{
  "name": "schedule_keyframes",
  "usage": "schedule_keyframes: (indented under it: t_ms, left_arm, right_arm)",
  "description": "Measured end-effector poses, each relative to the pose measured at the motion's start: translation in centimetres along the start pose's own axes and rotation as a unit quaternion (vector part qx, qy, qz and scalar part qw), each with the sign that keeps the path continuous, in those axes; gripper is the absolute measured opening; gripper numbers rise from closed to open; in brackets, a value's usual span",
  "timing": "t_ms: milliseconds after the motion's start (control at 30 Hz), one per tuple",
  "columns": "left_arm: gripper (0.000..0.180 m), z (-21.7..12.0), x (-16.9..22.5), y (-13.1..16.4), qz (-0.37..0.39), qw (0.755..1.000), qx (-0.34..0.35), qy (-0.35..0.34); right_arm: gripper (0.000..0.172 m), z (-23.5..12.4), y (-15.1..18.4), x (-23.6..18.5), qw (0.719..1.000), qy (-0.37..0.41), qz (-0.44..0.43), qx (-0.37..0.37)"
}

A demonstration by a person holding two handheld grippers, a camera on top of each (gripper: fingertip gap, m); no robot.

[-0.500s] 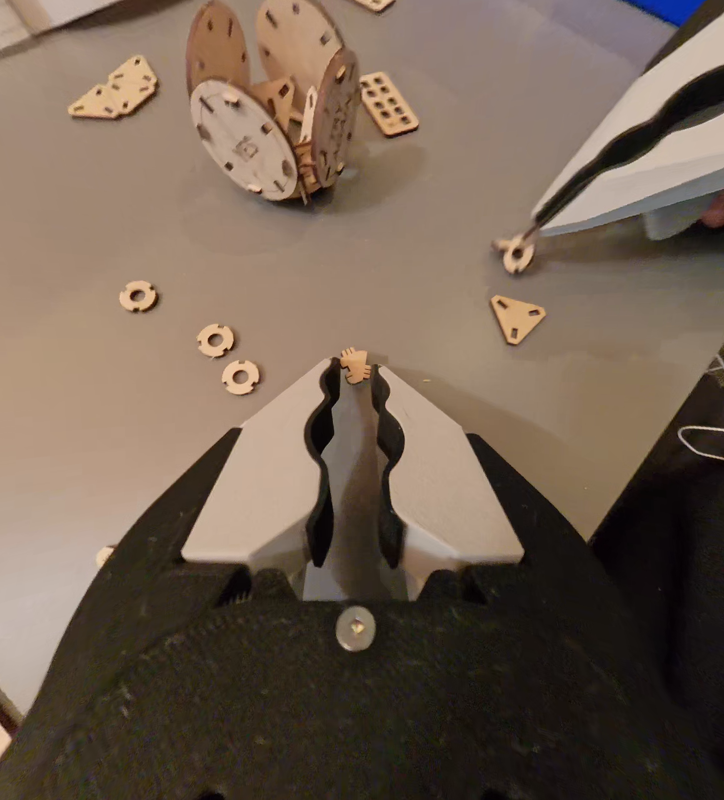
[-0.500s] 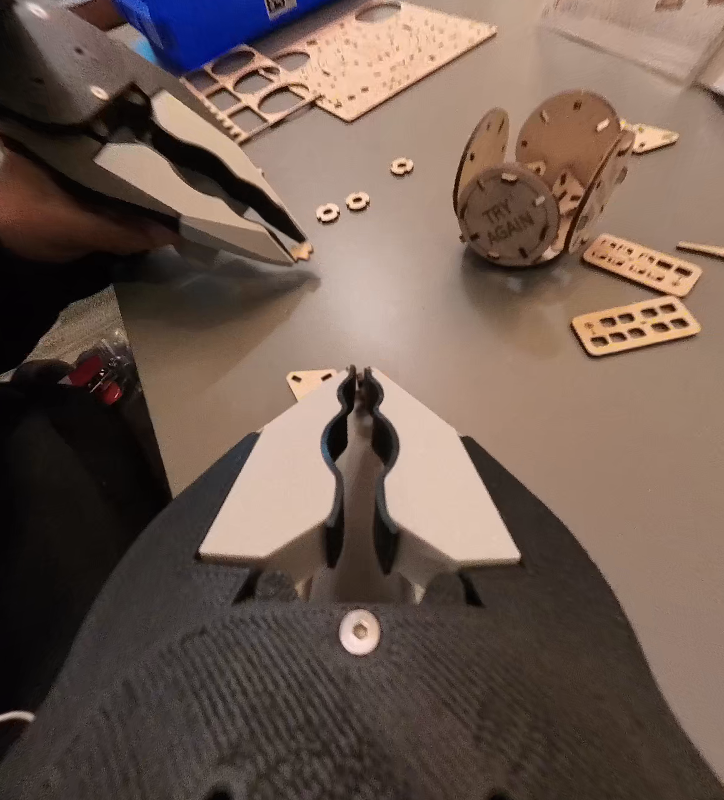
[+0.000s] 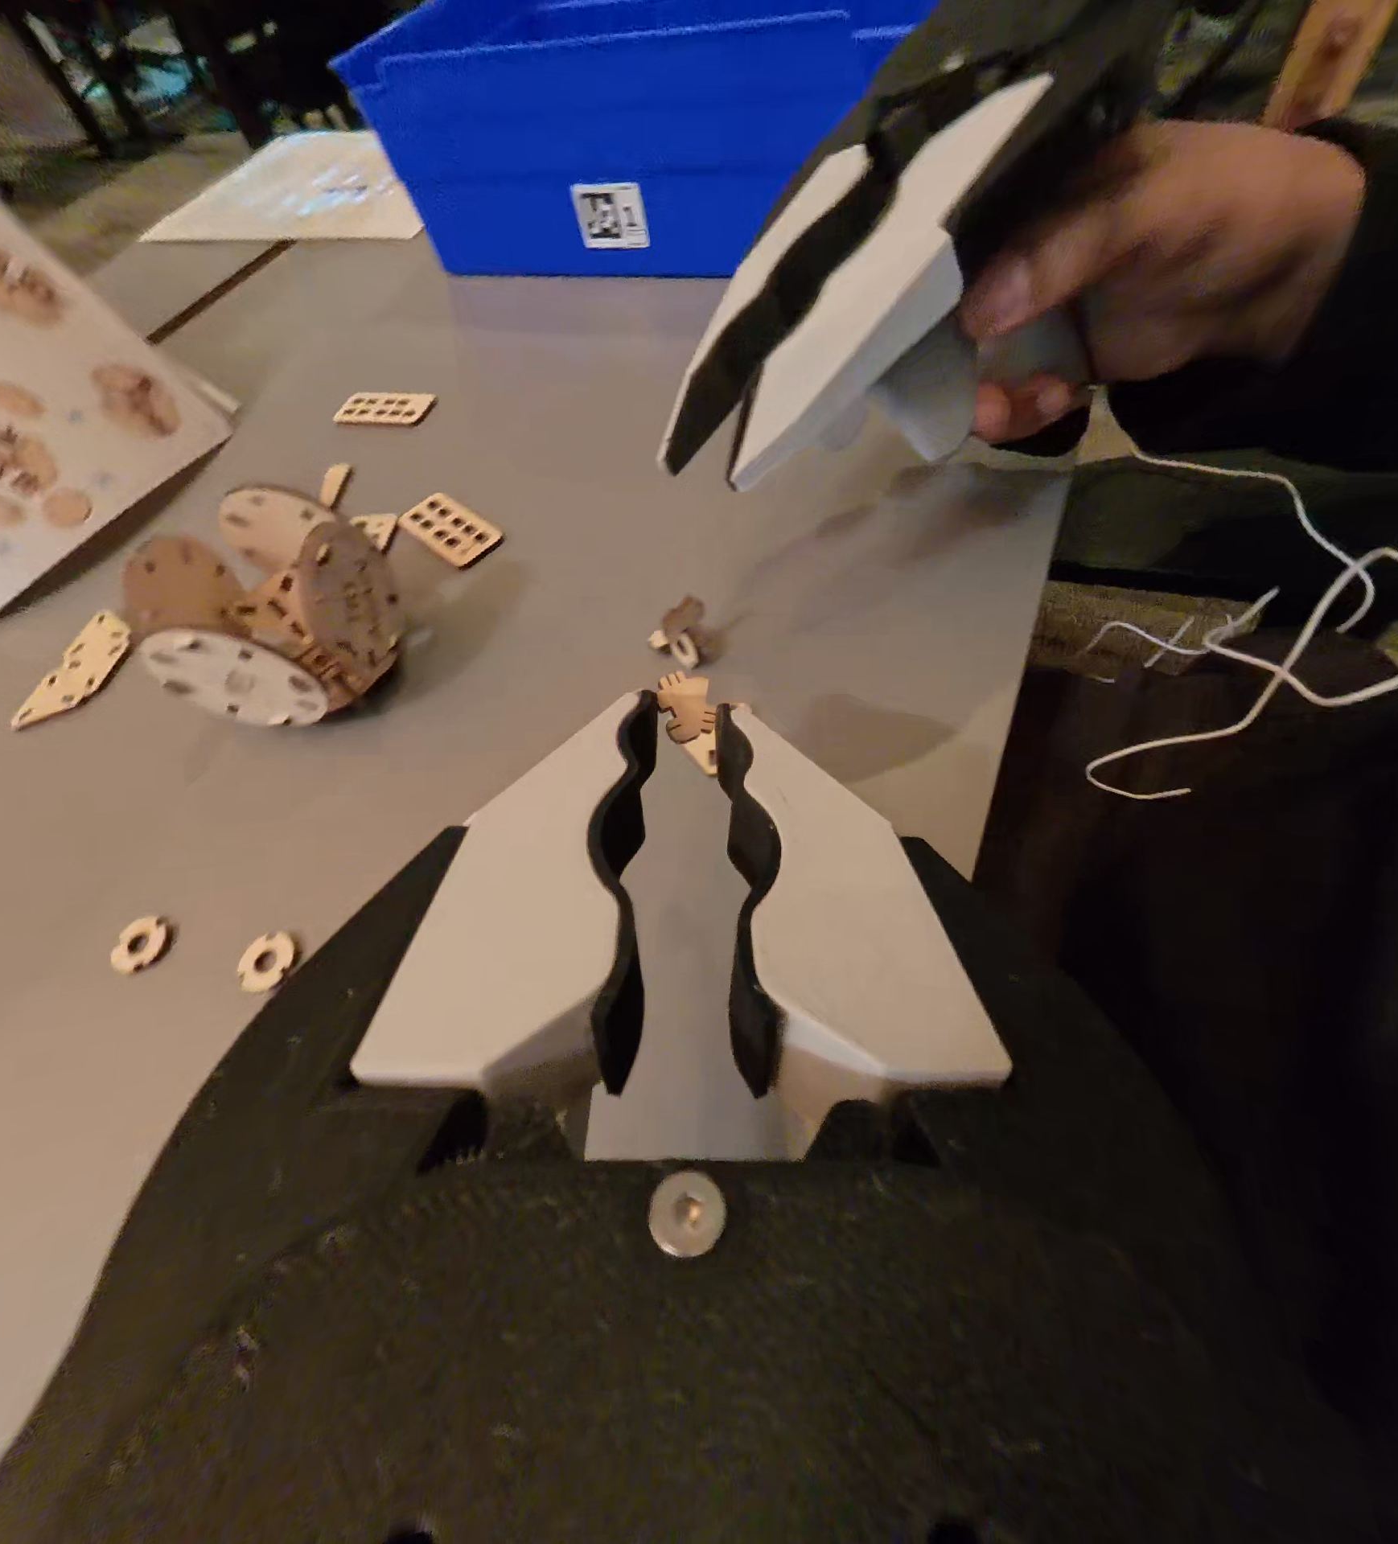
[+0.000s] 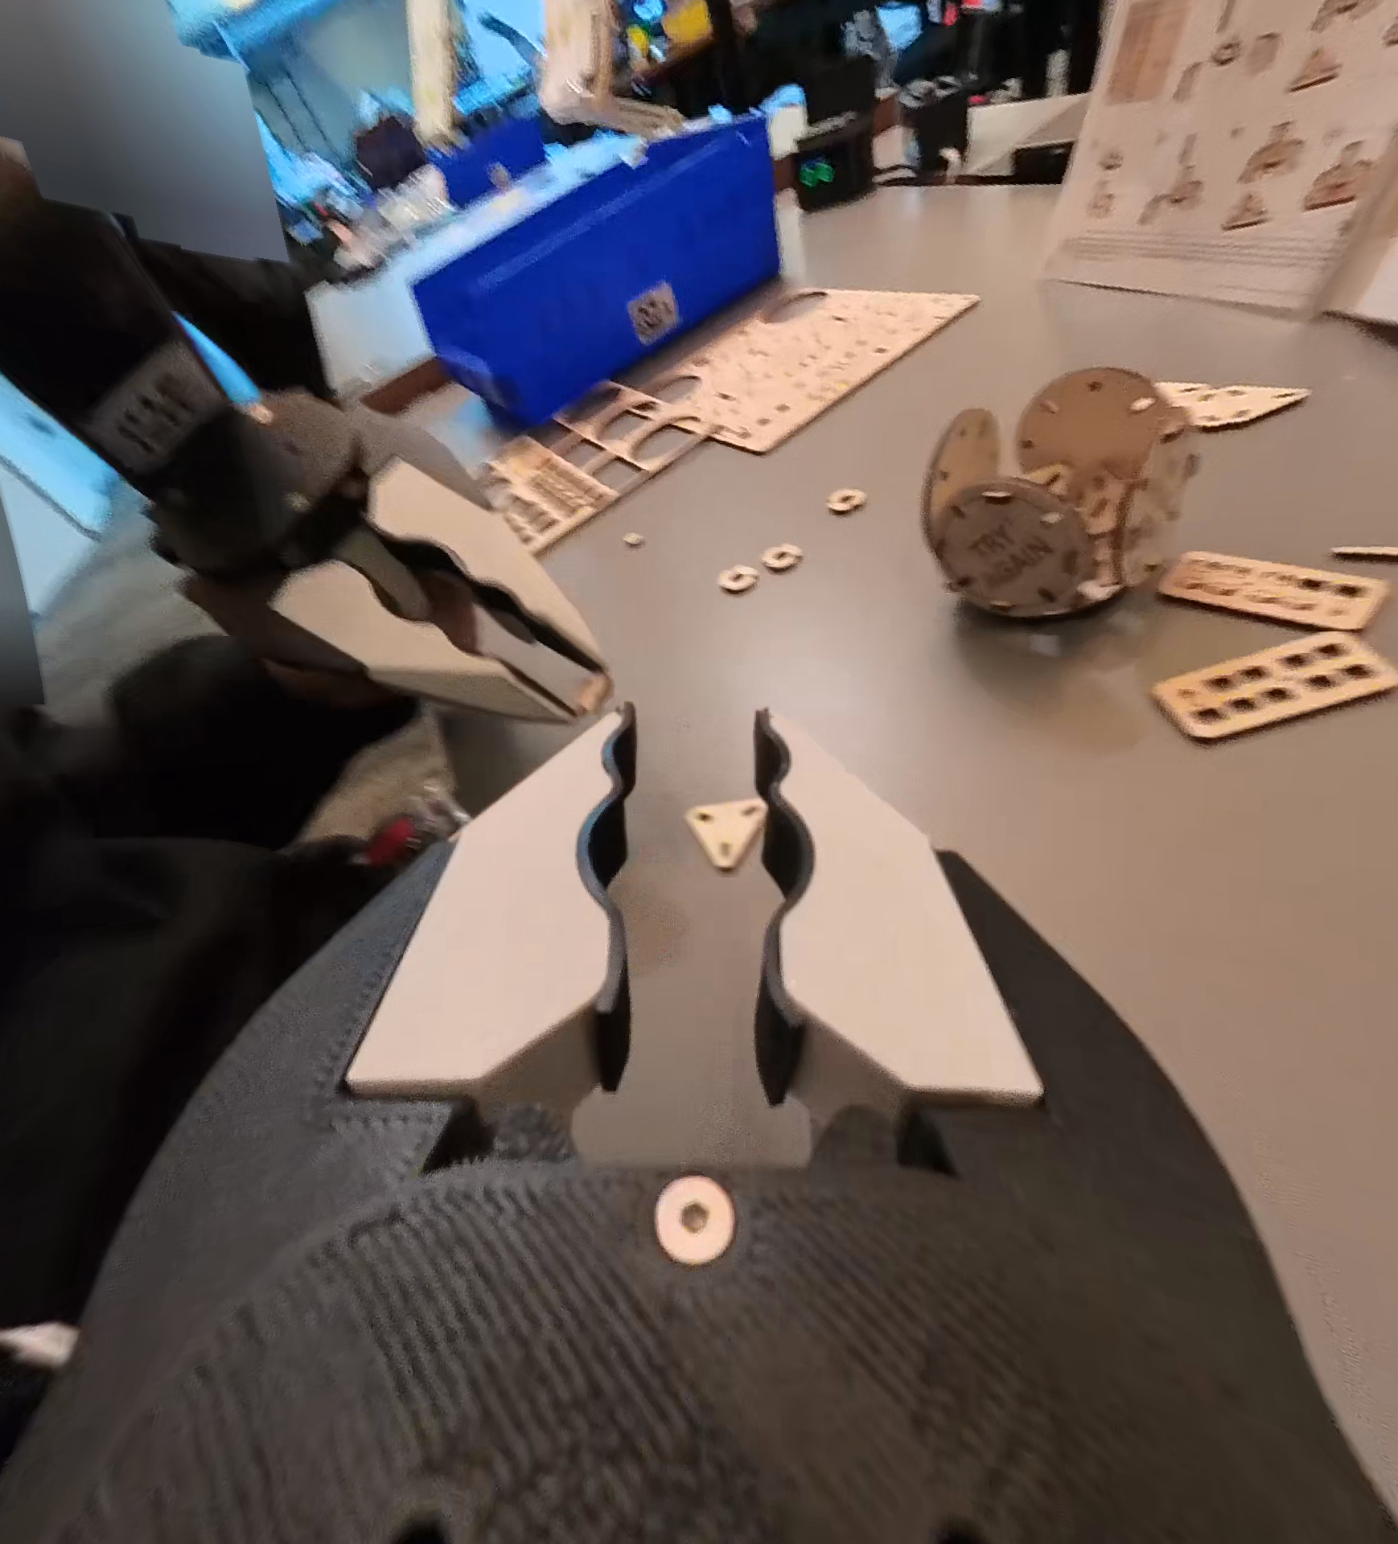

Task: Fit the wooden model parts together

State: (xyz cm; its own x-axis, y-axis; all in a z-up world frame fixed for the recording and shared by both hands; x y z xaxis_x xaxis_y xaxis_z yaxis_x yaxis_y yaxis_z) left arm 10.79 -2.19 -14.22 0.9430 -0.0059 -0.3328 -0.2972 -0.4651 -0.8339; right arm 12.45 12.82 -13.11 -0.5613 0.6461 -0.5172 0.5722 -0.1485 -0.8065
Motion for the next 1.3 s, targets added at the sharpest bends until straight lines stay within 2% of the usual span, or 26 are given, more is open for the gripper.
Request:
schedule_keyframes:
  t_ms: [100, 200, 400, 533, 600, 633, 667, 733, 800, 867, 900, 967, 1033, 1100, 1300]
  left_arm:
    - [0.013, 0.5, 1.5, -1.0, 0.039, 0.999, 0.016, 0.025]
    - [0.013, 0.7, 2.4, -1.7, 0.065, 0.997, 0.031, 0.032]
    - [0.012, 0.5, 2.7, -1.8, 0.079, 0.996, 0.039, 0.031]
    - [0.012, 0.2, 2.8, -2.0, 0.08, 0.995, 0.052, 0.036]
    - [0.014, 0.1, 2.5, -2.0, 0.064, 0.995, 0.063, 0.031]
    - [0.023, 0.1, 1.9, -1.9, 0.043, 0.997, 0.069, 0.012]
    - [0.032, 0.1, 1.1, -1.9, 0.012, 0.996, 0.082, -0.01]
    - [0.039, -0.2, 0.0, -1.9, -0.074, 0.99, 0.123, -0.008]
    - [0.042, -0.5, -0.8, -2.3, -0.195, 0.959, 0.205, 0.028]
    - [0.034, -0.9, -1.2, -2.7, -0.321, 0.893, 0.304, 0.087]
    - [0.024, -0.9, -1.3, -2.7, -0.369, 0.854, 0.346, 0.117]
    - [0.008, -0.9, -1.2, -2.6, -0.423, 0.793, 0.407, 0.161]
    - [0.004, -1.1, -1.1, -2.5, -0.452, 0.755, 0.441, 0.178]
    - [0.004, -1.3, -1.0, -2.6, -0.46, 0.738, 0.456, 0.19]
    - [0.002, -2.6, -1.0, -2.9, -0.452, 0.736, 0.471, 0.18]
  right_arm:
    - [0.024, 0.9, 1.0, -1.7, 0.998, -0.052, 0.041, -0.021]
    - [0.01, 1.8, 2.2, -2.4, 0.996, -0.057, 0.039, -0.055]
    - [0.013, 1.9, 2.5, -2.4, 0.986, -0.109, 0.107, -0.07]
    - [0.005, 1.9, 2.7, -2.6, 0.976, -0.148, 0.142, -0.076]
    - [0.0, 1.7, 2.4, -2.6, 0.97, -0.176, 0.159, -0.057]
    - [0.0, 1.5, 2.1, -2.6, 0.966, -0.19, 0.17, -0.04]
    - [0.0, 1.3, 1.6, -2.5, 0.963, -0.199, 0.18, -0.014]
    - [0.0, 0.8, 0.5, -2.4, 0.952, -0.222, 0.203, 0.052]
    - [0.0, 0.4, -0.4, -2.6, 0.937, -0.244, 0.219, 0.117]
    - [0.0, 0.3, -0.9, -3.1, 0.928, -0.251, 0.211, 0.176]
    - [0.0, 0.5, -1.0, -3.5, 0.927, -0.248, 0.198, 0.199]
    - [0.0, 1.1, -0.9, -4.5, 0.93, -0.239, 0.164, 0.226]
    - [0.0, 1.4, -1.0, -5.3, 0.931, -0.223, 0.126, 0.259]
    - [0.0, 1.6, -1.1, -6.1, 0.932, -0.205, 0.092, 0.284]
    - [0.0, 2.6, -1.3, -7.8, 0.939, -0.166, 0.036, 0.298]
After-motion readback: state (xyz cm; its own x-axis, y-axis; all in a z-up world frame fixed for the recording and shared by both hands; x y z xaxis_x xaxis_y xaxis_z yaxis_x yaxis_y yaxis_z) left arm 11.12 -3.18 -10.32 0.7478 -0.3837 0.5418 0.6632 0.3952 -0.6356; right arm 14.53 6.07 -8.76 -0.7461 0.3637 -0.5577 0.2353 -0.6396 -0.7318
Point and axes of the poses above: each gripper's, where its closed fingertips meet, z out along the fingers, y out of its underside, x = y × z across the jaws, the point moved 6 cm from there along -z, back along the fingers, and after that the axes turned 13 degrees about z, right-handed, at the moved point
